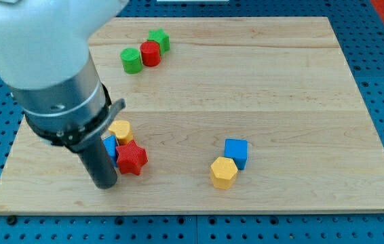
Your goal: Push the red star towards the center left
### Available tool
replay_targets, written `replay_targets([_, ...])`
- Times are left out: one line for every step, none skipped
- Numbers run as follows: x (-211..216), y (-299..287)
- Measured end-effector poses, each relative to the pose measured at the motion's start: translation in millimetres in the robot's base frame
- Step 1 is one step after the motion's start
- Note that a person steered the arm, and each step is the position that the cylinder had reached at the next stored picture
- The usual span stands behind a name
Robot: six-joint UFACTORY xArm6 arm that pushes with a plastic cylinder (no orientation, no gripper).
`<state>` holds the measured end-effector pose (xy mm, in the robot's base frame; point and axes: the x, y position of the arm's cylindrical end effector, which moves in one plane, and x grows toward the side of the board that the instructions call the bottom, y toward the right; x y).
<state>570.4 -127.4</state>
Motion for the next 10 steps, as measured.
replay_targets([-17, 66])
replay_targets([-61, 101])
replay_targets([-129, 86])
replay_targets([-139, 82])
replay_targets([-120, 74])
replay_targets([-155, 34])
replay_targets([-208, 6])
replay_targets([-159, 25])
replay_targets([-129, 20])
replay_targets([-132, -33])
